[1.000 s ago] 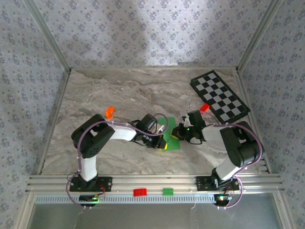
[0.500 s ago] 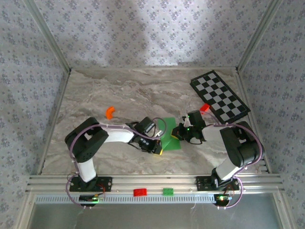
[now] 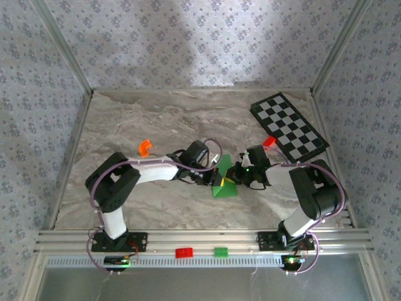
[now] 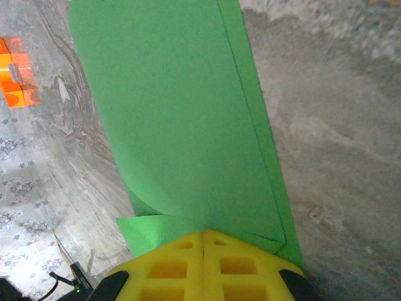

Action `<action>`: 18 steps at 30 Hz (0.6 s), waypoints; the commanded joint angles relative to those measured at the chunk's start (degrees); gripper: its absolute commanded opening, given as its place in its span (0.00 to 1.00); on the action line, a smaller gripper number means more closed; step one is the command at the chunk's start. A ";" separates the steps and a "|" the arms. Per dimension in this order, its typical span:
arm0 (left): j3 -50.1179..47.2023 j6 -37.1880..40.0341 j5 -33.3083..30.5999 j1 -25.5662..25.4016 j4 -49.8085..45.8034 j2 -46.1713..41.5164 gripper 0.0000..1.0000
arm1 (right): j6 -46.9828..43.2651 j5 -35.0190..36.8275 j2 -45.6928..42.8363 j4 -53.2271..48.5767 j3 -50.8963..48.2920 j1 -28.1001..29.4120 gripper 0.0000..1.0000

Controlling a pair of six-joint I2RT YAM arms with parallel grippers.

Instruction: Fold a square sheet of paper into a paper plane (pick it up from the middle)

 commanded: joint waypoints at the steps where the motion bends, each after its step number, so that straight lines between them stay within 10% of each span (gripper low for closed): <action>1: 1.81 -0.41 -2.44 0.14 -0.54 3.37 0.03 | -0.05 4.22 0.96 -8.08 -2.42 0.04 0.01; 18: -9.79 -0.59 -4.42 -1.47 0.17 2.21 0.00 | -0.61 6.47 -9.72 -9.69 0.80 2.60 0.06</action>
